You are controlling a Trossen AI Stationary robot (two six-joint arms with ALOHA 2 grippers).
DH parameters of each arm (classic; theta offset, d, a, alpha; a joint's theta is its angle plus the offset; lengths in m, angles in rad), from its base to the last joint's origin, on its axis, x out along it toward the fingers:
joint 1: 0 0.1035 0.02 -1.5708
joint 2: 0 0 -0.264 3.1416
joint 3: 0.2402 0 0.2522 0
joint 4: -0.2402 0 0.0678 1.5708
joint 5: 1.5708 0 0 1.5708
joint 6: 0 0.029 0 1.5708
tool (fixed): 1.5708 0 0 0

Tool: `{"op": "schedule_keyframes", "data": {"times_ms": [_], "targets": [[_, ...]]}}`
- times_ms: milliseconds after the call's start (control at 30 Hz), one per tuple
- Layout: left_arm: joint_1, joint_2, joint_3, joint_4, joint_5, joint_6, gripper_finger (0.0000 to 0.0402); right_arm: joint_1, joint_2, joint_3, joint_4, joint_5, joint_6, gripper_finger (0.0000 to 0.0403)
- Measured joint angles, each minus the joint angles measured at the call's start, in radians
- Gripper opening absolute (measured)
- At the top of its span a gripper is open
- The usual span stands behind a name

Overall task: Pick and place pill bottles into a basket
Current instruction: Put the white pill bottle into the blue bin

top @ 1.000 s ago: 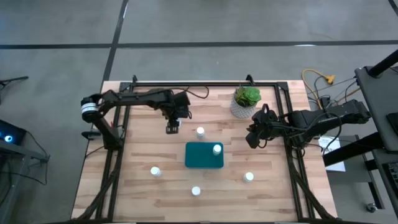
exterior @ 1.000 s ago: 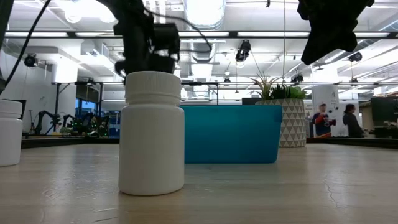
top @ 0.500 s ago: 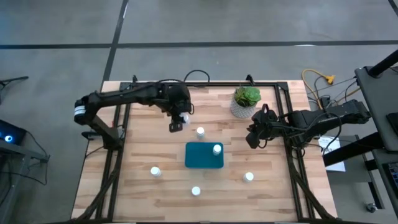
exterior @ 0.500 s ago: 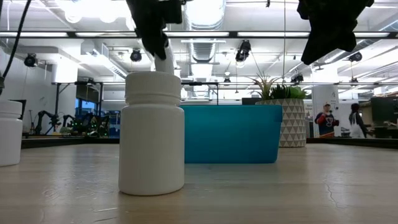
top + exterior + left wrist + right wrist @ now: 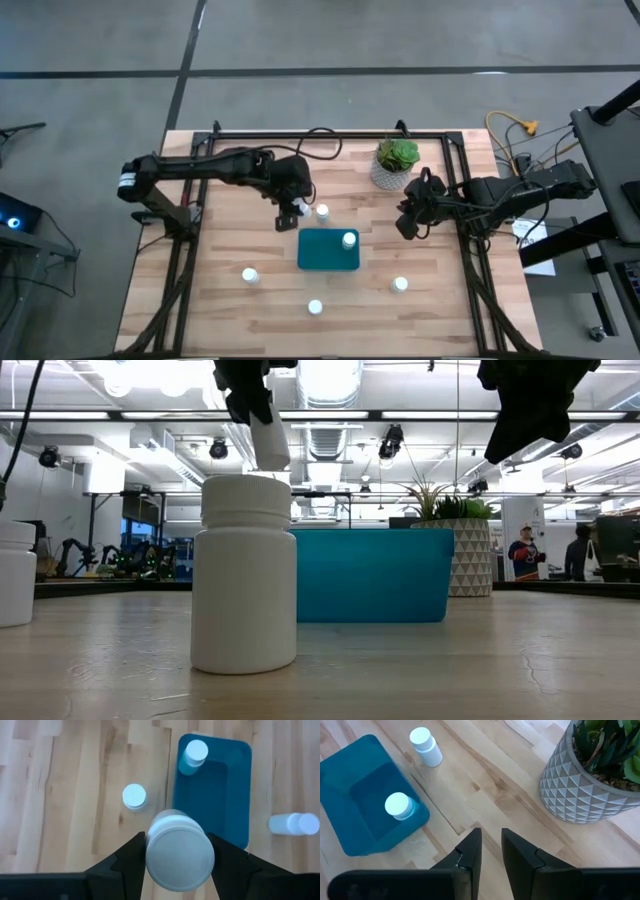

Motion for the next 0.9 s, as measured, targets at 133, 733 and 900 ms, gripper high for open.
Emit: {"op": "schedule_keyframes", "data": {"times_ms": [133,733,900], "targets": [[-0.026,0.0,0.001,0.015,-0.01,-0.041,0.0169,0.0,0.0,0.0,0.0,-0.001,-0.016,0.0068],[-0.132,0.049,0.004,0.098,-0.064,-0.168,0.0169,0.0,-0.001,0.0,-0.001,-0.008,-0.096,0.0068],[-0.138,0.129,0.024,0.092,-0.063,-0.167,0.0169,0.0,-0.001,0.001,0.005,-0.009,-0.105,0.0068]]}}
